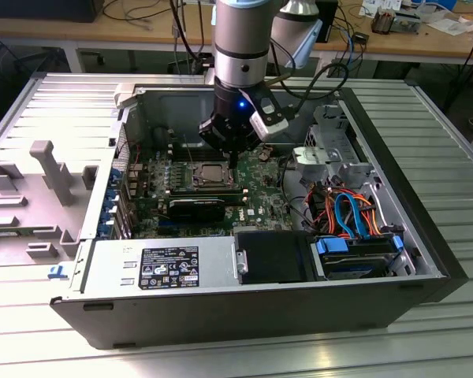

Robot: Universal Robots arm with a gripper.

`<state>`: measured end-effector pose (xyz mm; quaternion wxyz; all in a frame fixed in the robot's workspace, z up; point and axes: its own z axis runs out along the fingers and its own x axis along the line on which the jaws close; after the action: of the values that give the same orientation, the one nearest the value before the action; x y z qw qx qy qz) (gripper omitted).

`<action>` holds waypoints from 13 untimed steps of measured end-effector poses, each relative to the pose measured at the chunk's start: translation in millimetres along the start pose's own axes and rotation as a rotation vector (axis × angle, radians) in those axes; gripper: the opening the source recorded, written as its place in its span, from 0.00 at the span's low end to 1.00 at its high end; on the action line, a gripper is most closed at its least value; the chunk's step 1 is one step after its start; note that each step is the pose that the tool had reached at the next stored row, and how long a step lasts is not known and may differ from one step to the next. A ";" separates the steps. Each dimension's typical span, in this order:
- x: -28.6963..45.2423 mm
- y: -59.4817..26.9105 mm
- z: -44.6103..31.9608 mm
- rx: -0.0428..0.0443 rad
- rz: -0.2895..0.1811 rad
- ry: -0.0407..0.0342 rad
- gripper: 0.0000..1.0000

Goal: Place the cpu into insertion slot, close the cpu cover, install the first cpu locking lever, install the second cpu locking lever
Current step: 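Install the first cpu locking lever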

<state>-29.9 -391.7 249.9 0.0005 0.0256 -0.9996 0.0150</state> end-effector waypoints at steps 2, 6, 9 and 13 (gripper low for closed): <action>0.6 0.1 0.0 0.0001 0.000 0.0000 0.11; 2.4 0.1 0.1 0.0001 0.000 -0.0001 0.11; 4.4 0.2 0.0 0.0001 0.000 0.0000 0.11; 6.1 0.3 0.0 0.0001 0.000 0.0000 0.11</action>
<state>-36.0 -391.7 249.9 0.0005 0.0257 -0.9996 0.0151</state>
